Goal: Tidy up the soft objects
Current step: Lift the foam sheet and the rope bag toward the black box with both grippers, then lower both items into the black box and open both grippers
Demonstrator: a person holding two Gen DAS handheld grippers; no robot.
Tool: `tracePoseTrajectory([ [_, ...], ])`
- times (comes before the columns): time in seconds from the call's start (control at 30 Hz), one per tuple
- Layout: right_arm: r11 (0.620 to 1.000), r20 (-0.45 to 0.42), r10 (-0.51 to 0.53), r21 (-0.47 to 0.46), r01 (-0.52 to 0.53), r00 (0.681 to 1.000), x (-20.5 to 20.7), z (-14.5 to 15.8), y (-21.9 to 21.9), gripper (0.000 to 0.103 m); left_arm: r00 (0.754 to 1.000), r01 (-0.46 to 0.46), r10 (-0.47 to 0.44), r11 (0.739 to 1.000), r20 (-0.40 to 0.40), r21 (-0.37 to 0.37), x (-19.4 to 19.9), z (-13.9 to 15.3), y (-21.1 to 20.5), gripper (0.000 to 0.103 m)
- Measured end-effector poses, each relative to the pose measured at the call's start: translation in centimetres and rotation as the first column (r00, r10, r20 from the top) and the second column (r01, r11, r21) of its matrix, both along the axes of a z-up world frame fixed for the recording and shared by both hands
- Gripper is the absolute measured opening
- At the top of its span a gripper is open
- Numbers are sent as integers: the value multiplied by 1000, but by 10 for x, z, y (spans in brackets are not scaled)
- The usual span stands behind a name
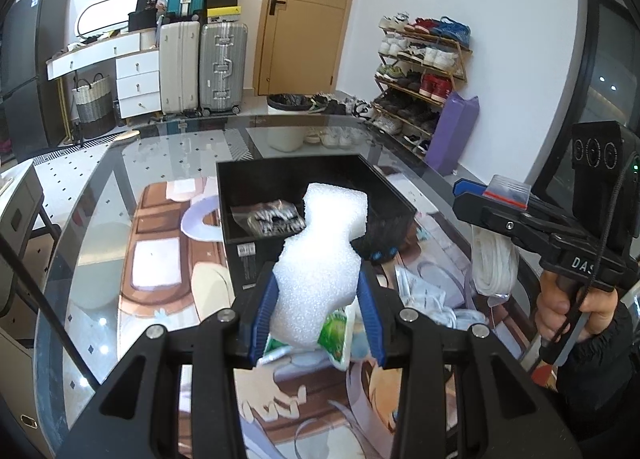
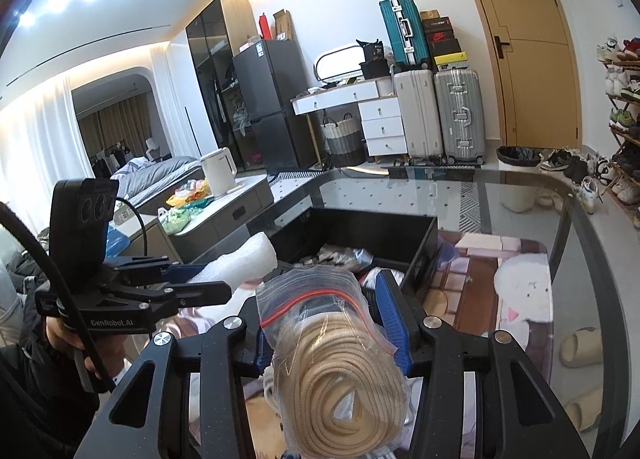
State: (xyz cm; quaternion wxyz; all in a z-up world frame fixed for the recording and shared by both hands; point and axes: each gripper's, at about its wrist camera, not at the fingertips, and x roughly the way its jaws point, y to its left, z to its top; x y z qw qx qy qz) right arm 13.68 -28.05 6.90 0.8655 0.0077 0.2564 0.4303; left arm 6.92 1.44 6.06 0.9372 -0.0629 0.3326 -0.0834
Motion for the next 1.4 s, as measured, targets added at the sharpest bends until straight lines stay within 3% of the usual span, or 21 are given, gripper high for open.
tracePoseTrajectory([
  [0.47,1000,23,-20,-1,20,1000,30,21,34,46,995,-86,84,996,56,24,30,7,9,38],
  [0.8,999,37,-52,-2,52,998,64,33,55,46,989,-134,134,991,55,-9,50,4,20,38],
  [1.4,995,1,-95,-23,95,995,123,18,88,46,980,-192,192,981,51,-8,81,-7,22,38],
])
